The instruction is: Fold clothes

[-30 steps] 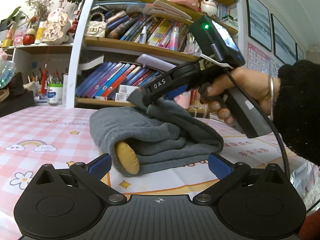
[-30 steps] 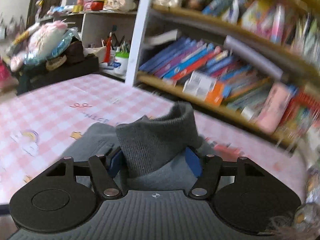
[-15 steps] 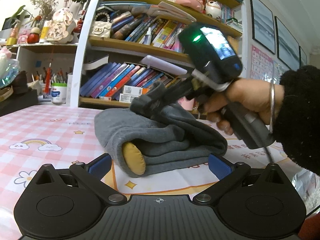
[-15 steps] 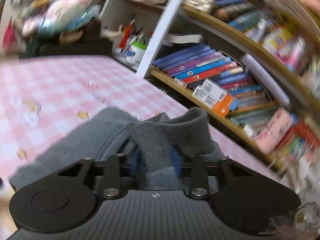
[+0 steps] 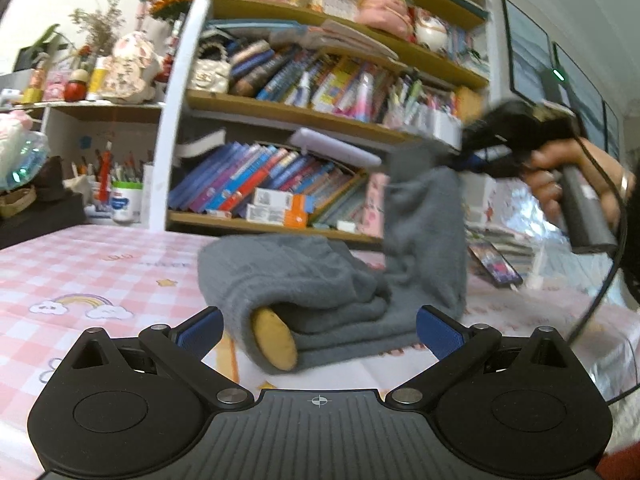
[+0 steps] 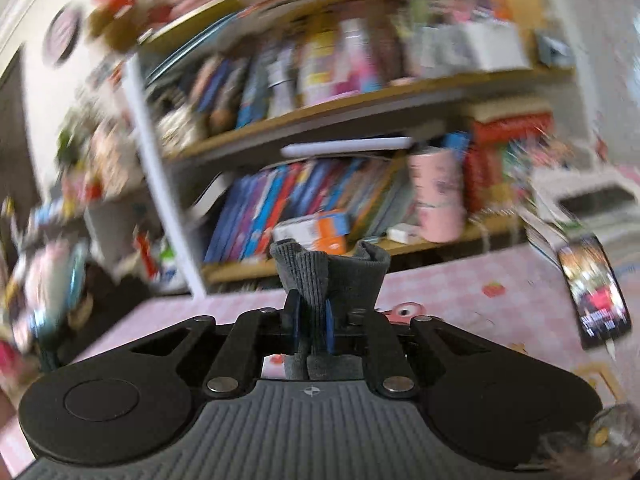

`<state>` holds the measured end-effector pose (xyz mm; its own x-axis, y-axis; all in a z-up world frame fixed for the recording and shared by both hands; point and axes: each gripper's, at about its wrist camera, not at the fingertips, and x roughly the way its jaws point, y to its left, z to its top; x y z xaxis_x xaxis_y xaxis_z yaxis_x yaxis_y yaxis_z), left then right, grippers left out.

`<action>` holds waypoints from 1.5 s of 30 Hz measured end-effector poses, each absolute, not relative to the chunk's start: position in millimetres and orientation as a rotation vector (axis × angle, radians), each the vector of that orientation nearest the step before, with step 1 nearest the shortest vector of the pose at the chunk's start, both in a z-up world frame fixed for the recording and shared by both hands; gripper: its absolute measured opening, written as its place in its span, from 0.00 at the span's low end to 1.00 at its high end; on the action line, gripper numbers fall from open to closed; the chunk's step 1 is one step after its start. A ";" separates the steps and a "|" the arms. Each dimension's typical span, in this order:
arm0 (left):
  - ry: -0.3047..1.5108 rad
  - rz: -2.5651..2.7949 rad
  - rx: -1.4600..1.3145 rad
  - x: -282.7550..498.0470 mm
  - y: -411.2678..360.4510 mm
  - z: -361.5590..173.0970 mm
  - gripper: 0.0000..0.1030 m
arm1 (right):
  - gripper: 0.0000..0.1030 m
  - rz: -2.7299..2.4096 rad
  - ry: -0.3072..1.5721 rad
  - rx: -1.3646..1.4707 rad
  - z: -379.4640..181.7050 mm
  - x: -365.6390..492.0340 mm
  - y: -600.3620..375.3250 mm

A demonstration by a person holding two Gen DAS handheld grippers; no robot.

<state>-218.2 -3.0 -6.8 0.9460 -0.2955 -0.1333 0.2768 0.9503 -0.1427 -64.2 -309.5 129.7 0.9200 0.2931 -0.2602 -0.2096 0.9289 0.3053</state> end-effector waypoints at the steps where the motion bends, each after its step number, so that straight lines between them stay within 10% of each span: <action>1: 0.142 -0.283 -0.139 -218.9 -0.2 -5.7 1.00 | 0.11 0.258 0.302 0.316 132.6 -64.7 -320.5; 14: 0.087 -0.279 -0.198 -221.0 9.5 0.4 1.00 | 0.10 0.650 0.239 0.090 176.4 -90.1 -231.3; 23: 0.102 -0.283 -0.180 -220.9 9.3 -1.5 1.00 | 0.12 0.911 0.446 -0.475 92.8 -109.9 -79.9; 28: 0.108 -0.288 -0.173 -220.6 7.4 -2.2 1.00 | 0.50 0.976 0.428 -0.397 91.1 -115.2 -92.4; 45: 0.103 -0.251 -0.083 -216.5 -0.2 19.8 1.00 | 0.73 0.631 0.487 0.030 72.8 -94.8 -248.6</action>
<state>-216.5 -0.2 19.8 0.9635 -0.2514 -0.0918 0.2429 0.9654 -0.0945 -94.8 -248.6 72.8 0.6987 0.5732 -0.4281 -0.5592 0.8108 0.1730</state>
